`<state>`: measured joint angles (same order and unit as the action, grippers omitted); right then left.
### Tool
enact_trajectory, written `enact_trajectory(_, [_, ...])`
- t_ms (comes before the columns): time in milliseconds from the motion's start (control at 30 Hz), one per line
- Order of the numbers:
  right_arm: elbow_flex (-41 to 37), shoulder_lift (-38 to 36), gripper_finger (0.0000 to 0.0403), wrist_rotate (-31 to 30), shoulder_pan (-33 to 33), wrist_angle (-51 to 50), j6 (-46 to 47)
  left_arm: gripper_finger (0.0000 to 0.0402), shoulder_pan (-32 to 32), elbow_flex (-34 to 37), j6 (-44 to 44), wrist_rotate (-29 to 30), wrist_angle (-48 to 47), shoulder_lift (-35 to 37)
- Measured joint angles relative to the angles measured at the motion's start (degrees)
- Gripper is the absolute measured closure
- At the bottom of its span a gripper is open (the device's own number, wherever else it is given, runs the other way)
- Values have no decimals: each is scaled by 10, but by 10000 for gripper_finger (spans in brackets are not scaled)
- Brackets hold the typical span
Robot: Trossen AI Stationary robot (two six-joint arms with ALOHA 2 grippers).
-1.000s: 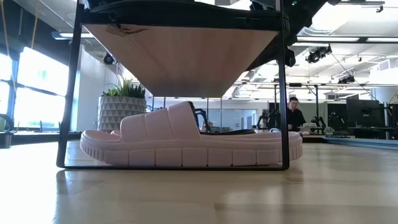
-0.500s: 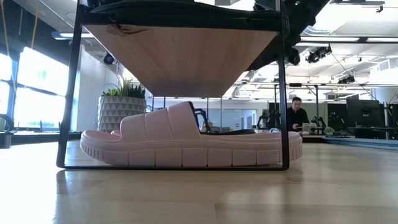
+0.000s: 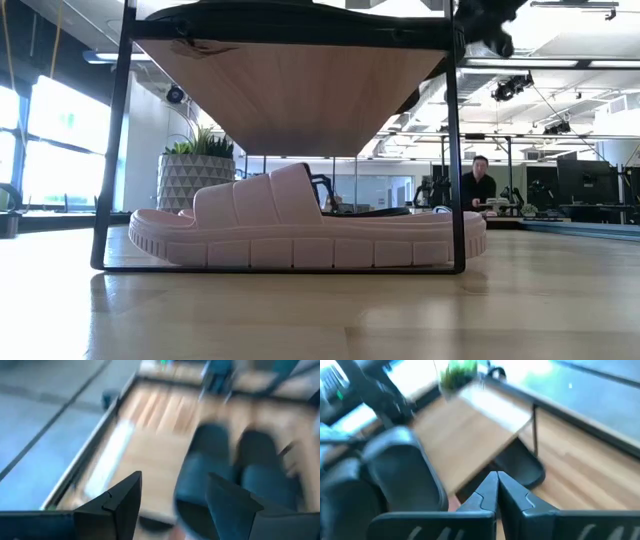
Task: Pick and place slides into the shelf
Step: Return to Home Position
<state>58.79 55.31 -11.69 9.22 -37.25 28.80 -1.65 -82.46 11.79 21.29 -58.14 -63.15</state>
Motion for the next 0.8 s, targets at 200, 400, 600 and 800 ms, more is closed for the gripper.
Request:
enact_trajectory(200, [41,-77,403,84,54,-14,-45,202,-76,-39,-65,-138,81,73])
enact_trajectory(400, [39,-155,403,109,52,-10,-70,233,-128,20,-58,-190,107,166])
enact_trajectory(600, [-64,-250,403,116,2,210,-114,289,-130,180,-18,-226,262,280])
enact_trajectory(800, [-198,-316,403,120,-29,428,-123,341,-130,310,-8,-233,395,380])
